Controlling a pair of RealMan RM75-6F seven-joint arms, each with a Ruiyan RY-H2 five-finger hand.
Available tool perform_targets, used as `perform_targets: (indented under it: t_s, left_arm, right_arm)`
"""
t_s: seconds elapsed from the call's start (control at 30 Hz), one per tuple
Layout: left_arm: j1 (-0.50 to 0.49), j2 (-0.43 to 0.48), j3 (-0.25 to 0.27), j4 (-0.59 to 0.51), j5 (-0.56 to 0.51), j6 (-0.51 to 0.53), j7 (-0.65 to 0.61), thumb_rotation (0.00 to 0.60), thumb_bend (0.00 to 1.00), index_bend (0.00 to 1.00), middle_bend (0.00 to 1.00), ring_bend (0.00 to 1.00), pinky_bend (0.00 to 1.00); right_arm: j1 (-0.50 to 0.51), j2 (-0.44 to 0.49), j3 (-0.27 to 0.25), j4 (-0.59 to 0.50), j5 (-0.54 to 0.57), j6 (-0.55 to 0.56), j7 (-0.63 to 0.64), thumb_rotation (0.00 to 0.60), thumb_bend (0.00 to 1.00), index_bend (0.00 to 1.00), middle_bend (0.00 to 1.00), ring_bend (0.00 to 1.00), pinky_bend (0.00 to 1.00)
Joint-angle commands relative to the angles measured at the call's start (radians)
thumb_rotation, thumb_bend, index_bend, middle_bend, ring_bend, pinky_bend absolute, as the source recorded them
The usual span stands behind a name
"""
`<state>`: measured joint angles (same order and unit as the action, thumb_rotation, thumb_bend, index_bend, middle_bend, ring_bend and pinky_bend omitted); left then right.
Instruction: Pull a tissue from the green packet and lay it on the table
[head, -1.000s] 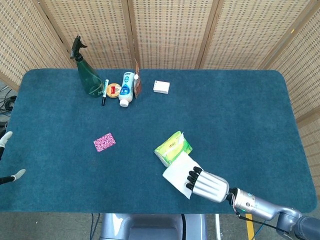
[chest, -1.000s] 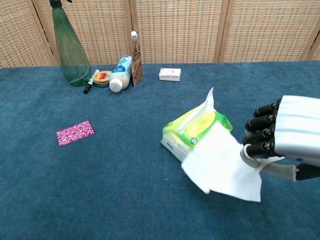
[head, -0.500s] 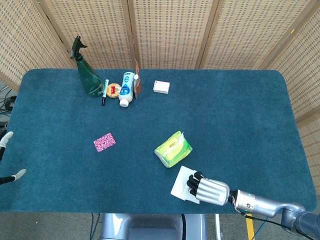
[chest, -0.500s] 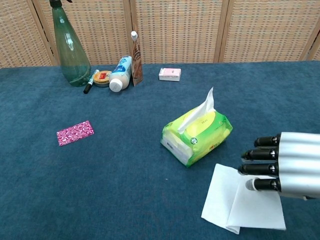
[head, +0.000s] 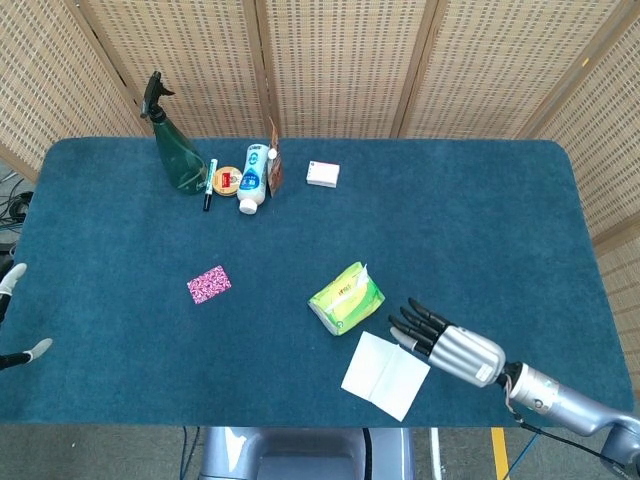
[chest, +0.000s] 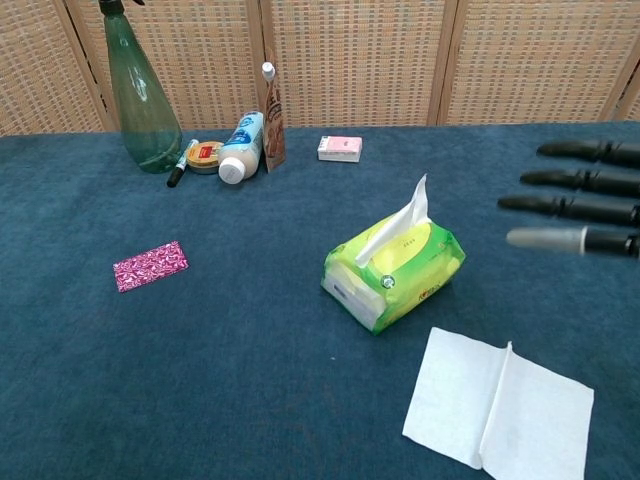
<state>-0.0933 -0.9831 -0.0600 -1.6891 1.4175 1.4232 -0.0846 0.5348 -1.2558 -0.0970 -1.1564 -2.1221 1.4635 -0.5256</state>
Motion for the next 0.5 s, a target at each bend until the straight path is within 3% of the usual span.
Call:
perform_targets:
  t_s: [0.03,0.13,0.27,0.37,0.5]
  left_arm:
    - [0.002,0.001,0.000,-0.001,0.002,0.004,-0.002,0.600,0.00,0.00,0.00,0.00,0.00]
    - [0.006,0.003,0.000,-0.003,0.007,0.013,-0.007,0.600,0.00,0.00,0.00,0.00,0.00]
    - [0.017,0.007,0.003,-0.005,0.023,0.038,-0.019,0.600,0.00,0.00,0.00,0.00,0.00]
    - [0.024,0.009,0.005,-0.004,0.034,0.053,-0.026,0.600,0.00,0.00,0.00,0.00,0.00]
    - [0.028,0.009,0.010,0.000,0.048,0.062,-0.032,0.600,0.00,0.00,0.00,0.00,0.00]
  right_arm:
    - [-0.062,0.052,0.083,0.022,0.151,0.102,0.108,0.600,0.00,0.00,0.00,0.00,0.00]
    - [-0.101,0.071,0.136,0.000,0.296,0.112,0.236,0.600,0.00,0.00,0.00,0.00,0.00]
    - [-0.174,0.093,0.199,-0.117,0.522,0.076,0.375,0.600,0.00,0.00,0.00,0.00,0.00]
    - [-0.226,0.101,0.219,-0.228,0.631,0.063,0.459,0.600,0.00,0.00,0.00,0.00,0.00]
    - [-0.286,0.102,0.212,-0.313,0.684,0.084,0.513,0.600,0.00,0.00,0.00,0.00,0.00]
